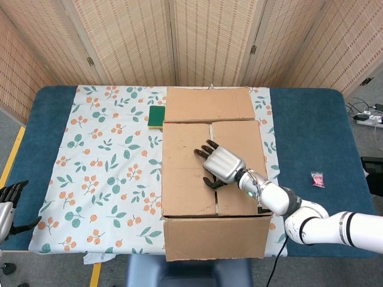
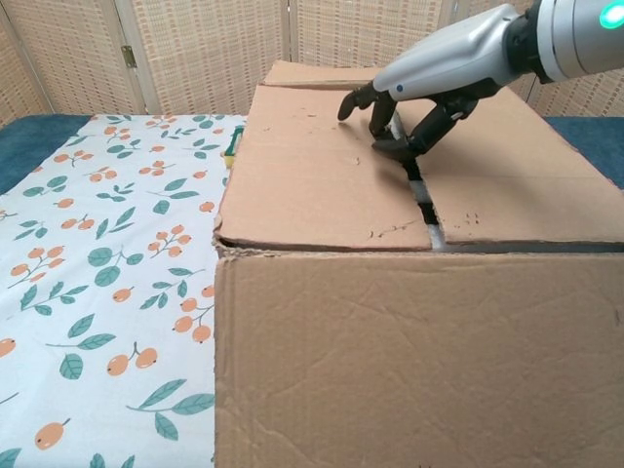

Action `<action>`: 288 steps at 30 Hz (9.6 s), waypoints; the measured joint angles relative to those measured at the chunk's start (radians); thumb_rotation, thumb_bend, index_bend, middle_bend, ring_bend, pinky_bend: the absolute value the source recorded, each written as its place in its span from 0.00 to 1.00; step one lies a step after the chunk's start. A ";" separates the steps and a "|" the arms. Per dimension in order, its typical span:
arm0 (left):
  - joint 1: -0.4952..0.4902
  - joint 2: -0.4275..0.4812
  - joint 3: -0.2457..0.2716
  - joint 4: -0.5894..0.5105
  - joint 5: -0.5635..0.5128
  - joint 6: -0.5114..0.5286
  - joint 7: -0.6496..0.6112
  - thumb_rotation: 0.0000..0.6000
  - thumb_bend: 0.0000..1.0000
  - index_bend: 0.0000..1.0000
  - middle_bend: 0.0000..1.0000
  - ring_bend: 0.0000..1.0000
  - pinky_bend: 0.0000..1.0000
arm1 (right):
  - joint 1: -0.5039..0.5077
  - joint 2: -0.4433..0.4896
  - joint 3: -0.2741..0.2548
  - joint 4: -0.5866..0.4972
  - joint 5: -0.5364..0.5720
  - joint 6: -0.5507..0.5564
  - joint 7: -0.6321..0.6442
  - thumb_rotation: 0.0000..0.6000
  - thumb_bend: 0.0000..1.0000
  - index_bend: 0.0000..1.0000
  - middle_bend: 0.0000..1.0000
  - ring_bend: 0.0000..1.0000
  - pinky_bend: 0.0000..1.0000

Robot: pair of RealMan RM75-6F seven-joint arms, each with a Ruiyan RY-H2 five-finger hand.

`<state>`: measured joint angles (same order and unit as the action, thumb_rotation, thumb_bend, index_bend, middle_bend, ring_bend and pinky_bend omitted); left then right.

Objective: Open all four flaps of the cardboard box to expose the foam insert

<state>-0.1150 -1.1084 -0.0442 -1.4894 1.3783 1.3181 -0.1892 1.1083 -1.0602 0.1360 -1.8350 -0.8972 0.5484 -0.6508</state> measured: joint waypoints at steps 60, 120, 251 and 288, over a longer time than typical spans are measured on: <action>-0.055 -0.039 0.015 -0.025 0.011 -0.060 0.124 1.00 0.28 0.06 0.13 0.10 0.00 | -0.735 0.478 -0.137 0.023 -0.568 0.646 0.822 0.38 0.61 0.29 0.00 0.03 0.00; -0.973 -0.025 -0.262 -0.335 -0.197 -0.742 0.480 1.00 0.87 0.37 1.00 1.00 1.00 | -1.073 0.118 -0.078 0.516 -0.648 1.086 1.364 0.39 0.58 0.09 0.00 0.00 0.00; -1.262 0.073 -0.120 -0.273 -0.586 -0.551 0.638 1.00 0.87 0.56 1.00 1.00 1.00 | -1.043 0.123 -0.089 0.614 -0.626 0.896 1.571 0.39 0.58 0.10 0.00 0.00 0.00; -1.023 0.273 -0.086 -0.292 -0.610 -0.501 0.588 1.00 0.89 0.57 0.99 0.96 0.99 | -1.063 0.128 -0.070 0.573 -0.587 0.910 1.507 0.39 0.58 0.10 0.00 0.00 0.00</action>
<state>-1.1380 -0.8358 -0.1299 -1.7812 0.7688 0.8176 0.3989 0.0454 -0.9324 0.0660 -1.2616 -1.4843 1.4580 0.8562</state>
